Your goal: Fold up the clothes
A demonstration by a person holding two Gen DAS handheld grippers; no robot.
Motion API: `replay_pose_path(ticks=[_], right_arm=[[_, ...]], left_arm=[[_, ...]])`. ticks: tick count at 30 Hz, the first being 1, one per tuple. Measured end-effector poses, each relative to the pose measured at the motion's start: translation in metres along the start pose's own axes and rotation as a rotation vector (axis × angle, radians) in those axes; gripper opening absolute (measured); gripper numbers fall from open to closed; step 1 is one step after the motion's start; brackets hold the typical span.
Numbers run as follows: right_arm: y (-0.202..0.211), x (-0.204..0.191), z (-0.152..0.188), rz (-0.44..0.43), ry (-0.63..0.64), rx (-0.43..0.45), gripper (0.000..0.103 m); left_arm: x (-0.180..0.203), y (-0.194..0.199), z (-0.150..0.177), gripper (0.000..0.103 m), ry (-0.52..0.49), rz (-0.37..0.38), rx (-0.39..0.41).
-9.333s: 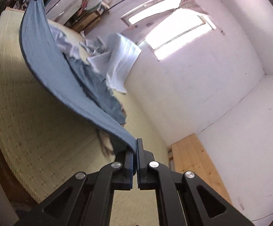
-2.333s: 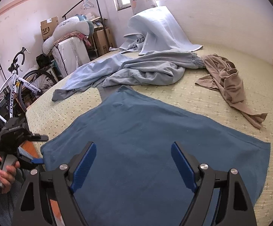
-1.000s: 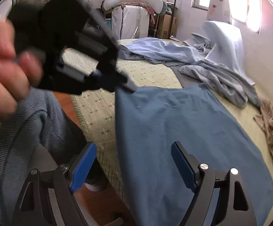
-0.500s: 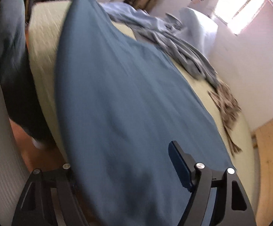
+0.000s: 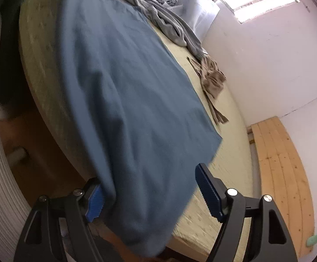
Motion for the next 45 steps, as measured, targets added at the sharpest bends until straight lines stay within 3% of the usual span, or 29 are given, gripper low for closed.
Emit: replay_pose_path(ticks=[5,10,13,16,22,30,40,45], right_arm=[[0.006,-0.001,0.019,0.074,0.095,0.047,0.078],[0.007,-0.016,0.022,0.079,0.187,0.082,0.035],[0.001,-0.017,0.021,0.066,0.198,0.061,0.019],[0.006,-0.013,0.02,0.04,0.198,0.06,0.011],[0.03,0.027,0.005,0.025,0.142,0.085,0.008],[0.083,0.089,-0.026,0.092,0.149,0.171,0.007],[0.17,0.155,-0.062,0.059,0.109,0.255,0.006],[0.205,0.186,-0.077,-0.005,0.088,0.262,0.006]], left_arm=[[0.0,0.002,0.001,0.003,0.005,-0.01,0.011],[-0.004,0.003,0.002,0.003,0.012,-0.028,0.018],[-0.004,0.004,0.003,0.003,0.012,-0.028,0.02],[-0.001,0.006,0.003,0.002,0.007,-0.013,0.025],[0.007,0.017,0.001,0.002,-0.008,0.057,0.052],[0.039,0.051,-0.001,0.002,-0.061,0.18,0.113],[0.102,0.15,0.003,0.002,-0.155,0.361,0.22],[0.124,0.18,-0.003,0.002,-0.177,0.375,0.233]])
Point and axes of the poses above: each gripper's, at about its wrist camera, not at the fingertips, and y roughly against the way its jaws point, x to its right, z to its underside, the point moved 2 cm from there along -y, roughly the way its jaws point, and after that the axes turned 9 degrees about -y, right-handed, at the moved point
